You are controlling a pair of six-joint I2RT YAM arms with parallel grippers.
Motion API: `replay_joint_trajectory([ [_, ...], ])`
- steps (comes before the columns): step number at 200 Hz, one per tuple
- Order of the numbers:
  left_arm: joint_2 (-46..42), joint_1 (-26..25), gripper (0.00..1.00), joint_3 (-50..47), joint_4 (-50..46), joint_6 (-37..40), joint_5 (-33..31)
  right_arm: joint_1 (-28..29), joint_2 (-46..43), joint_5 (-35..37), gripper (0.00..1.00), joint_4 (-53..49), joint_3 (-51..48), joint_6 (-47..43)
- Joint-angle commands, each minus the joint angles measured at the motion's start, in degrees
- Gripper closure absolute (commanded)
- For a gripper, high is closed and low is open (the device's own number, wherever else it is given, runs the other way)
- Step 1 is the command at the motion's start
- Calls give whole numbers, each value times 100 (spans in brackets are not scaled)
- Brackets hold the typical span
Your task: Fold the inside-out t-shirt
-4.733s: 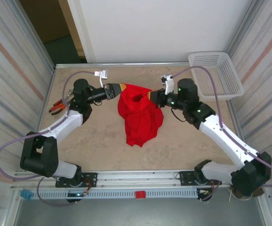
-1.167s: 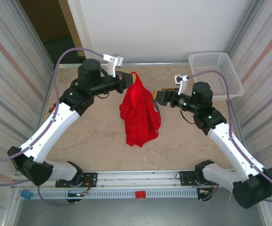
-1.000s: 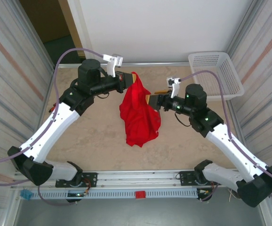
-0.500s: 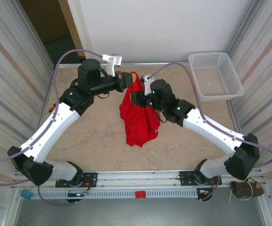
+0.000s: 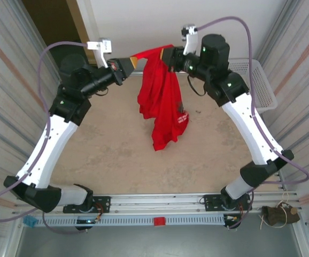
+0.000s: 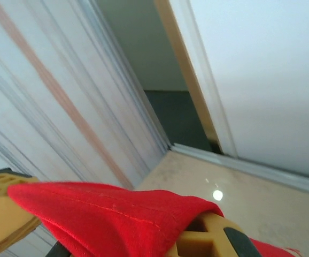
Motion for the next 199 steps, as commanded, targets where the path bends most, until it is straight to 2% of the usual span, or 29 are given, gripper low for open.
replay_joint_trajectory([
  [1, -296, 323, 100, 328, -460, 72, -364, -420, 67, 27, 100, 238, 1096, 287],
  [6, -324, 327, 99, 356, -518, 129, -382, -420, 149, -79, 100, 228, 1225, 336],
  [10, -357, 327, 94, 346, -573, 169, -424, -420, 206, -149, 100, 220, 1306, 368],
  [25, -594, 334, 62, 35, -713, 256, -695, -425, 324, -419, 100, 276, 1367, 428],
  [30, -694, 349, 55, -152, -737, 295, -779, -413, 344, -471, 100, 289, 1344, 433],
  [38, -866, 373, 47, -498, -764, 371, -900, -413, 349, -530, 100, 330, 1281, 428],
  [51, -1153, 412, 41, -1157, -827, 582, -1098, -411, 324, -665, 100, 471, 1127, 457],
  [72, -1612, 424, 36, -2445, -612, 966, -1264, -411, 304, -795, 100, 501, 1074, 520],
  [95, -1870, 382, 35, -3818, -14, 937, -1114, -402, 280, -872, 100, 543, 992, 604],
  [114, -1858, 149, 34, -4553, 478, 823, -1204, -369, 208, -892, 100, 597, 854, 644],
  [173, -838, -1079, 32, -5172, 1778, 658, -1727, -253, -57, -752, 100, 724, 429, 627],
  [199, -283, -1380, 31, -5090, 2069, 563, -1884, -244, -114, -752, 100, 738, 388, 636],
])
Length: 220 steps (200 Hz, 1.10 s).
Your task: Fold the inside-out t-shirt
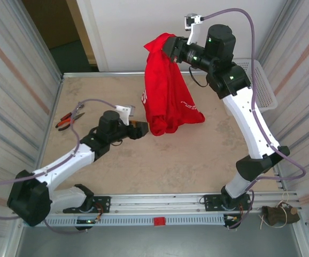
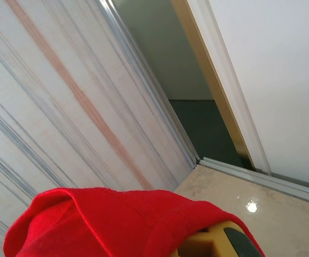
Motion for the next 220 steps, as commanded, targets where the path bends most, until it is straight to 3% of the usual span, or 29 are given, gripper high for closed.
replay_joint_trajectory([
  [1, 391, -214, 30, 2, 686, -90, -353, 36, -386, -2, 100, 456, 41, 122],
  [48, 957, -365, 30, 176, 830, -125, -1562, 71, -486, 23, 100, 417, 23, 109],
  [80, 880, -348, 30, 24, 1051, -108, -2001, 71, -541, 44, 100, 390, 14, 65],
  [115, 1117, -101, 28, 46, 1439, -158, -1507, 71, -597, 15, 100, 415, -20, 66],
  [142, 1718, 28, 29, 225, 2354, -79, -380, 71, -625, 13, 100, 425, -47, 67],
  [151, 1947, 45, 39, 387, 2543, -141, 20, 65, -634, 17, 100, 405, -51, 49],
  [173, 2122, 248, 100, 724, 2582, -282, 362, -131, -684, 30, 100, 346, -84, 38],
  [197, 1050, 801, 100, 910, 1850, -328, -15, -660, -961, 17, 100, 527, -371, 264],
  [220, -138, 1246, 100, 1910, 510, 35, -130, -1002, -1040, -131, 100, 720, -408, 465],
])
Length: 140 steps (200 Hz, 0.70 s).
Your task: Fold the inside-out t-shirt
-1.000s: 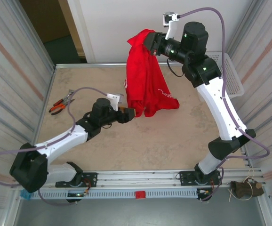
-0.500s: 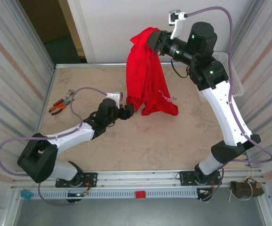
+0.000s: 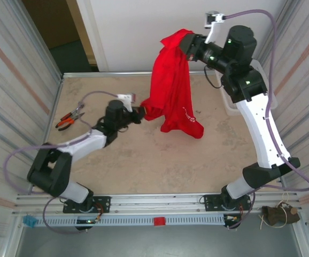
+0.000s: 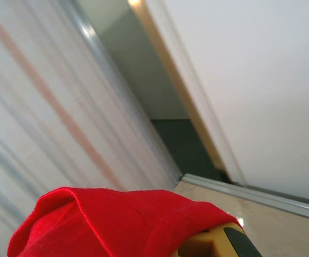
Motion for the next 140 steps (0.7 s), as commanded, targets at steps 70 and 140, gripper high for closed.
replay_joint_trajectory([
  [70, -2092, 1101, 100, 3236, -1590, 610, -592, -434, -984, 481, 100, 1646, -1146, 660],
  [140, -1307, 1544, 100, 4068, -2480, 364, -231, -580, -830, 263, 100, 1499, -1742, 724],
])
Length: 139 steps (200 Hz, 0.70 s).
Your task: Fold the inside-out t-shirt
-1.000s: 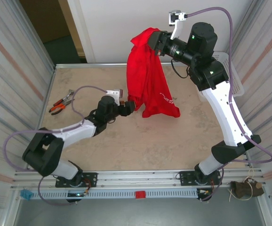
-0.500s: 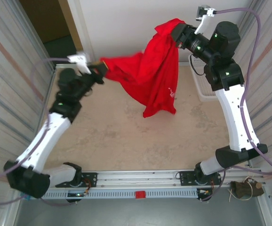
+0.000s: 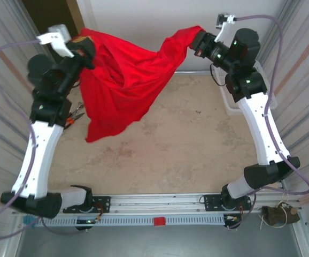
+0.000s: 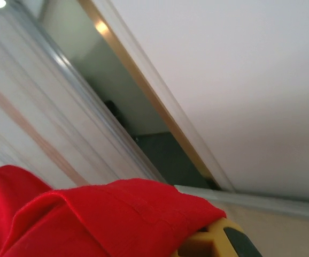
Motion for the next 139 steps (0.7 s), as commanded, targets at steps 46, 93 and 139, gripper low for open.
replay_joint_trajectory([
  [46, -494, 448, 100, 172, -841, 67, -39, 58, -653, -310, 100, 685, -1095, 609],
  [93, -252, 634, 100, 1417, -1192, 103, 259, 416, -496, -403, 100, 1129, -1260, 688],
  [139, -590, 385, 100, 445, -730, -617, 733, 90, -794, -371, 100, 1167, -2104, 624],
])
